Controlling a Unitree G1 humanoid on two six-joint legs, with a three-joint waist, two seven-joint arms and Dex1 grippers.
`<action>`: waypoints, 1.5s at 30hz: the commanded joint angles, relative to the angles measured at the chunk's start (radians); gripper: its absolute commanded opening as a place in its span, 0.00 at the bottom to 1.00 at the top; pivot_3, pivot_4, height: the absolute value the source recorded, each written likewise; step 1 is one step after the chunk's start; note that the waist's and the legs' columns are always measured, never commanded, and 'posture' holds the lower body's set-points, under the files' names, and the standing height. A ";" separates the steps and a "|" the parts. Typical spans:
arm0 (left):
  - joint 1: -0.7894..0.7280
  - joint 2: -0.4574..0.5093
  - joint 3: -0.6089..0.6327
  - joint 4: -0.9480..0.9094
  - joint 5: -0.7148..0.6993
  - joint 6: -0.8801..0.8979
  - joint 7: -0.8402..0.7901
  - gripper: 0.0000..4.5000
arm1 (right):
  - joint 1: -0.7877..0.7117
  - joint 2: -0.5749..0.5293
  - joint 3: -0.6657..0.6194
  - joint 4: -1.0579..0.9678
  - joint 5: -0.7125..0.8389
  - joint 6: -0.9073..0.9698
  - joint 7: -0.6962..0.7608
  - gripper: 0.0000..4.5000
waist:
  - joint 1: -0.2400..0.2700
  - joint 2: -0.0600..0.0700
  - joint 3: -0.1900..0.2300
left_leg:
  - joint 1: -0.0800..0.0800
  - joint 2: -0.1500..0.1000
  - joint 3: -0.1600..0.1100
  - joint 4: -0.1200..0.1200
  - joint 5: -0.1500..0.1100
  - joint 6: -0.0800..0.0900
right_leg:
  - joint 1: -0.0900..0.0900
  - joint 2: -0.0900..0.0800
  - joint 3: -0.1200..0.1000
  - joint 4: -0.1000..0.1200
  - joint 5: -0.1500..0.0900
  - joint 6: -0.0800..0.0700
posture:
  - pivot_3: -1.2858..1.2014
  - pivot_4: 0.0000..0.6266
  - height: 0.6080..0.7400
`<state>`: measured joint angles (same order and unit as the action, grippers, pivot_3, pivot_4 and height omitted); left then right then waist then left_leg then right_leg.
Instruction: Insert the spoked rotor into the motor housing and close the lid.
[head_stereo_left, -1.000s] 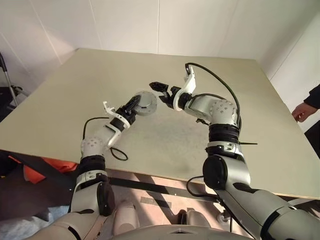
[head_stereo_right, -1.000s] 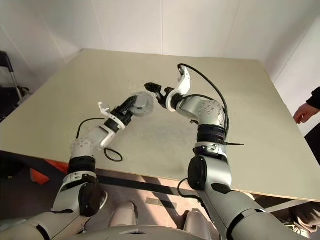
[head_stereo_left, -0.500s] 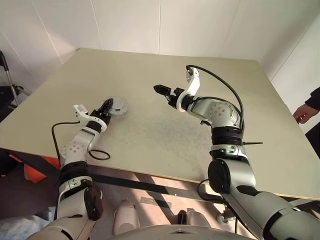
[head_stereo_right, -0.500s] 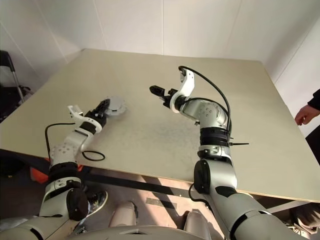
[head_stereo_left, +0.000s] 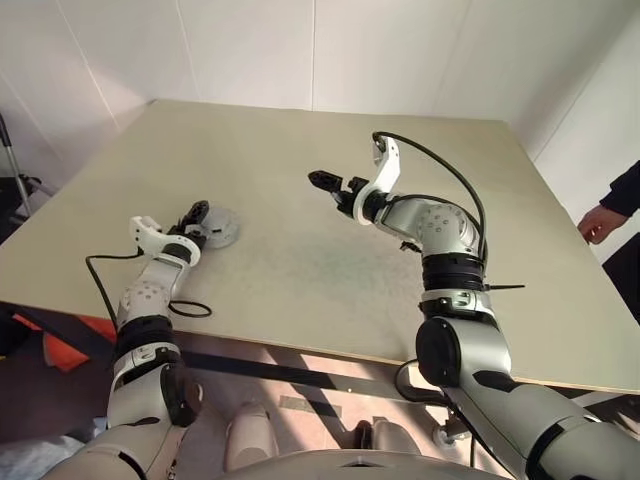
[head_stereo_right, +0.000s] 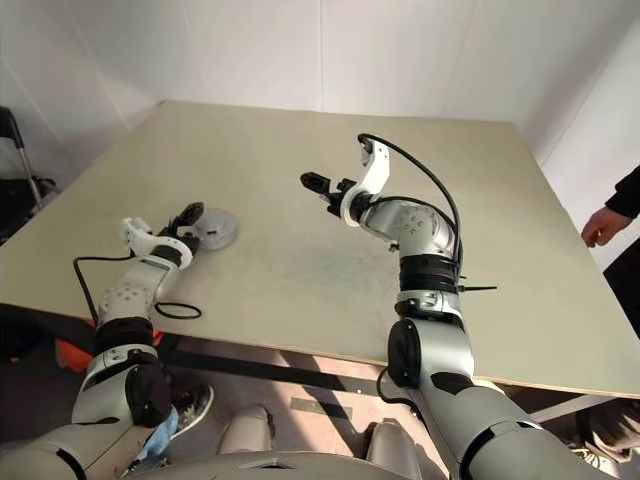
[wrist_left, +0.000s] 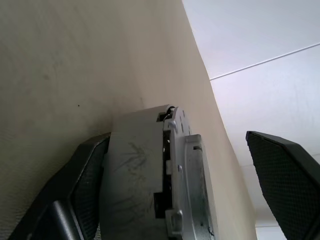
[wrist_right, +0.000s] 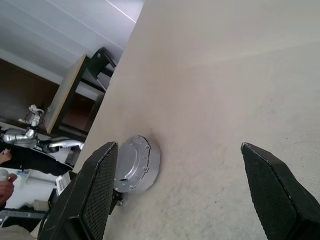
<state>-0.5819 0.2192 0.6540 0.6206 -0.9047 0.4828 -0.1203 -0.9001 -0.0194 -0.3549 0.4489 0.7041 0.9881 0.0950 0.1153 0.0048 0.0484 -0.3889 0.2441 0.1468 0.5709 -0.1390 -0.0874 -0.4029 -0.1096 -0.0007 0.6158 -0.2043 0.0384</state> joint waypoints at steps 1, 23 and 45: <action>-0.021 0.097 0.058 0.020 0.043 -0.101 0.039 0.96 | -0.038 -0.008 -0.009 0.002 0.006 -0.010 0.010 0.98 | -0.013 0.000 0.000 | 0.001 0.000 0.000 0.000 0.000 0.000 | 0.000 0.000 0.000 0.001 0.000 0.000 | 0.52 0.00 1.00; 0.048 0.240 -0.577 -0.409 0.430 -0.124 -0.476 0.96 | 0.115 -0.367 0.411 -0.076 -0.418 -0.598 0.589 0.98 | 0.032 -0.004 -0.001 | -0.001 -0.001 0.000 0.005 0.000 0.000 | 0.003 -0.003 -0.001 0.003 0.000 -0.001 | 0.52 0.00 1.00; 0.071 0.121 -0.665 -0.370 0.563 -0.135 -0.500 0.96 | 0.194 -0.393 0.406 0.074 -0.563 -0.673 0.563 0.98 | -0.016 -0.001 0.000 | 0.001 0.000 0.001 0.007 -0.003 0.008 | 0.001 -0.001 0.001 0.007 0.000 -0.003 | 0.52 0.00 1.00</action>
<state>-0.4718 0.3420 -0.0379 0.2643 -0.3462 0.3667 -0.6253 -0.6736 -0.4146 0.0723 0.5448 0.1478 0.3360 0.6676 0.0996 0.0035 0.0483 -0.3879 0.2438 0.1479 0.5779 -0.1419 -0.0792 -0.4014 -0.1110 0.0006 0.6224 -0.2046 0.0354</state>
